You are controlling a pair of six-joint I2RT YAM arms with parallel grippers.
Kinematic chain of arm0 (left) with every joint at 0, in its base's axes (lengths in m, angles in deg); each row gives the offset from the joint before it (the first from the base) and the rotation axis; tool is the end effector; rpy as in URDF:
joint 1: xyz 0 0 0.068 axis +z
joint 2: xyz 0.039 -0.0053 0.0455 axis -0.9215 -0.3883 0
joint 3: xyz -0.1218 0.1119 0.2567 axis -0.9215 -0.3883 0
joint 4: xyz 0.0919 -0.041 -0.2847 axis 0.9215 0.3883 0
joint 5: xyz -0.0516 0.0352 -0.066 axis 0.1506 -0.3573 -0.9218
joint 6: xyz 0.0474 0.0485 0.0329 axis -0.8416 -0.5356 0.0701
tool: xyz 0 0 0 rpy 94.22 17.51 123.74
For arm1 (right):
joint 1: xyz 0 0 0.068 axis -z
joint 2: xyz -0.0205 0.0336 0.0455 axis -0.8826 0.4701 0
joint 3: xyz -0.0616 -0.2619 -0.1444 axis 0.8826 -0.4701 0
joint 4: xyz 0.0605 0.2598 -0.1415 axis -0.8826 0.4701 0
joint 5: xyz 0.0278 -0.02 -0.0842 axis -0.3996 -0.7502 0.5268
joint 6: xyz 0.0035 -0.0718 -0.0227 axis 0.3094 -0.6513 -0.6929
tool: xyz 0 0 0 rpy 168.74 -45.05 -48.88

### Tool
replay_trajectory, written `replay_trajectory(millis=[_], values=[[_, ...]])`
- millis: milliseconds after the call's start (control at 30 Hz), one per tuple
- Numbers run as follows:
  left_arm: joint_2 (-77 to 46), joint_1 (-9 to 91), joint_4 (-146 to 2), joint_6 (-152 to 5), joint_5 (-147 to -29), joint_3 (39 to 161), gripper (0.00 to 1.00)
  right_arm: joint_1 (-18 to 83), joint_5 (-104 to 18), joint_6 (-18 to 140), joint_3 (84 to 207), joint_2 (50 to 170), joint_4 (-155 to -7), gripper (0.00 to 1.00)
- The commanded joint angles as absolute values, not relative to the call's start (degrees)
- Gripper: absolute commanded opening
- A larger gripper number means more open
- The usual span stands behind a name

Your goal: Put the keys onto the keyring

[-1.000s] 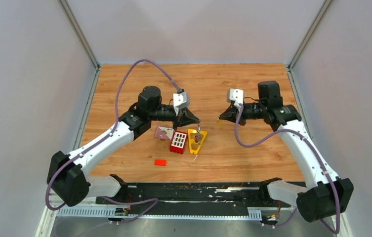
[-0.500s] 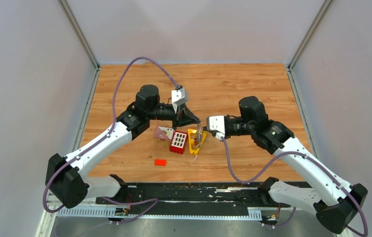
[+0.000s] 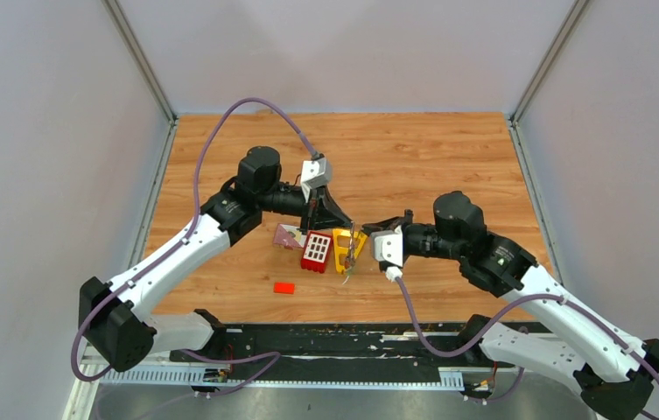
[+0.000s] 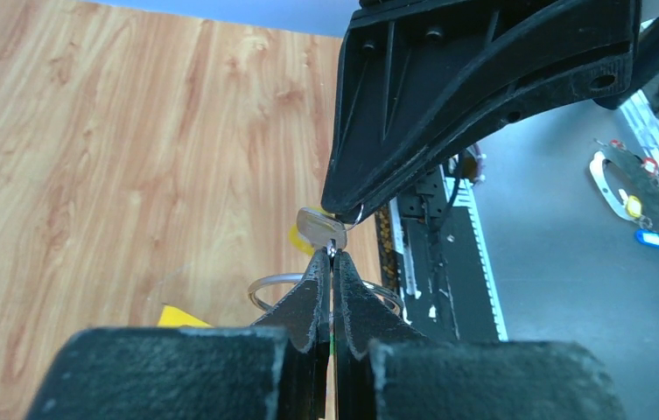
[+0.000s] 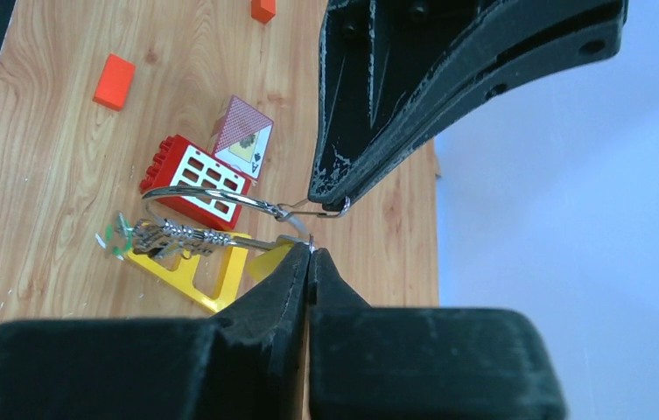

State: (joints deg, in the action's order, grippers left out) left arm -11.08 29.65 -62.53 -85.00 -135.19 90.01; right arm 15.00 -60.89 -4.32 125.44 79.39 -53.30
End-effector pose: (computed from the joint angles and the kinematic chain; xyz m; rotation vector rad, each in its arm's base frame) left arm 0.2227 -0.2370 0.3820 1.2553 1.4707 -1.3347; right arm 0.1387 0.1884 0.3797 -1.6965 0.9291 0.3028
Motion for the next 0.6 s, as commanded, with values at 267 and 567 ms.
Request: replay_trajectory(millis=[267,567], values=[[-8.55,29.29,-64.61,-80.61,-140.18,91.42,0.00,9.96,-54.36,-7.34,122.22,76.69,-58.62,0.00],[-8.37,29.35,-67.39,-77.51,-139.06,90.06,0.00,9.22,-53.24,-7.17,120.74,75.27,-61.15,0.00]])
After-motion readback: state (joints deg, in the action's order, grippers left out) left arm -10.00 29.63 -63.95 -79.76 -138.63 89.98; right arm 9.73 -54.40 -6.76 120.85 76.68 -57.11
